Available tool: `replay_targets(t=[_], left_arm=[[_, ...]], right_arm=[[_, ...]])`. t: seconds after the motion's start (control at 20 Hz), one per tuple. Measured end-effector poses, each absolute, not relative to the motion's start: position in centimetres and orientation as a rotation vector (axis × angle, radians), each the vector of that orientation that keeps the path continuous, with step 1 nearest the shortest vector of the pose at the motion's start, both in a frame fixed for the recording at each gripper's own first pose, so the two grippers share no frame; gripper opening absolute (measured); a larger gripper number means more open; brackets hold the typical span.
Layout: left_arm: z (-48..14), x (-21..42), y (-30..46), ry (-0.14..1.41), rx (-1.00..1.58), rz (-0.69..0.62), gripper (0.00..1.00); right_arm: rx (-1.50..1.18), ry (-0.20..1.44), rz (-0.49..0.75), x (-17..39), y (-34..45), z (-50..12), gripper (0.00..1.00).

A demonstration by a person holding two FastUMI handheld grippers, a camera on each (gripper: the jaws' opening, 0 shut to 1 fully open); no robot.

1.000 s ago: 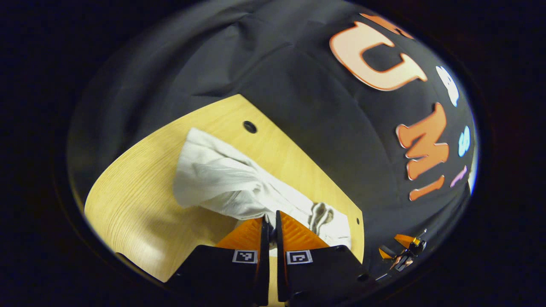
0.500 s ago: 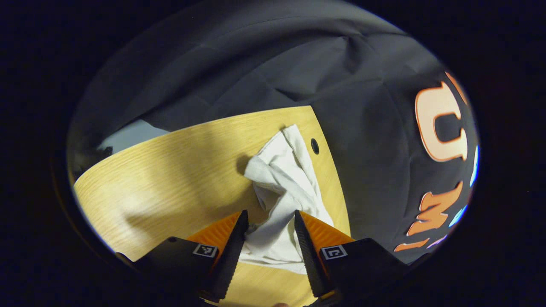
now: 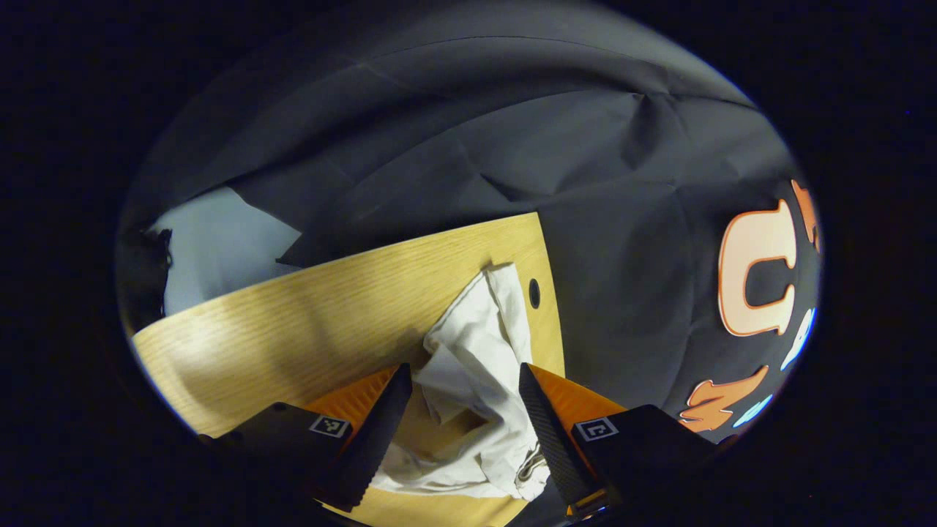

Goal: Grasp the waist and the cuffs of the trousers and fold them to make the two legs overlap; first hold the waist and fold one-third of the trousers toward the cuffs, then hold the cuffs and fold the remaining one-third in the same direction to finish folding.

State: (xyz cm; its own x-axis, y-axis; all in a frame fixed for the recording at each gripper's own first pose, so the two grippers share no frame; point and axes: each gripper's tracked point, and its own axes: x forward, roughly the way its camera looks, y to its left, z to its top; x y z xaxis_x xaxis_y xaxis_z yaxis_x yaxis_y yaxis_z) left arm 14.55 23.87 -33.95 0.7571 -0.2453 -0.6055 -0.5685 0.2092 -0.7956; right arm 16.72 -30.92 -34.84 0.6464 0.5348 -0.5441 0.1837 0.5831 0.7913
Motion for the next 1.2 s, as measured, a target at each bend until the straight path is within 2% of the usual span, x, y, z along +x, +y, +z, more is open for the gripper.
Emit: replay_targets(t=[0.05, 0.15, 0.2, 0.25, 0.3, 0.45, 0.65, 0.75, 0.9, 1.05, 1.1, 1.2], left_arm=[[-34.1, 14.3, 23.7, 0.752, -1.351, 0.268, 0.95], [-34.4, 14.7, 23.0, 0.772, -1.330, 0.257, 0.59], [-34.5, 14.2, 23.1, 0.793, -1.301, 0.283, 0.27], [-33.4, 13.6, 23.1, 0.798, -1.302, 0.260, 0.14], [-33.8, 14.0, 22.8, 0.798, -1.297, 0.248, 0.17], [-32.4, 14.9, 22.5, 0.752, -1.262, 0.213, 0.12], [-26.4, 15.7, 21.7, 0.677, -1.235, 0.164, 0.08], [-24.1, 16.3, 21.0, 0.660, -1.192, 0.144, 0.10], [-24.7, 15.6, 20.1, 0.732, -1.069, 0.157, 0.12], [-26.5, 14.1, 20.4, 0.799, -1.053, 0.158, 0.08], [-27.3, 13.7, 20.9, 0.816, -1.039, 0.171, 0.13], [-29.9, 12.9, 21.4, 0.861, -0.993, 0.169, 0.49]], right_arm=[[0.947, 0.870, 0.235, 16.6, -31.0, -34.8, 0.93], [0.944, 0.863, 0.231, 16.6, -31.3, -34.5, 0.93], [0.947, 0.860, 0.227, 16.6, -31.6, -34.4, 0.93], [0.947, 0.856, 0.220, 16.6, -31.9, -34.4, 0.93], [0.947, 0.850, 0.214, 16.7, -32.2, -34.5, 0.92], [0.961, 0.842, 0.217, 16.6, -32.9, -34.2, 0.93], [0.971, 0.838, 0.230, 16.7, -33.5, -34.2, 0.92], [0.974, 0.831, 0.239, 16.8, -34.0, -34.1, 0.92], [0.980, 0.829, 0.245, 16.7, -34.9, -34.5, 0.93], [1.000, 0.830, 0.238, 16.8, -35.8, -34.7, 0.93], [1.003, 0.822, 0.235, 16.9, -36.0, -34.6, 0.93], [1.005, 0.819, 0.235, 17.0, -35.9, -34.6, 0.93]])
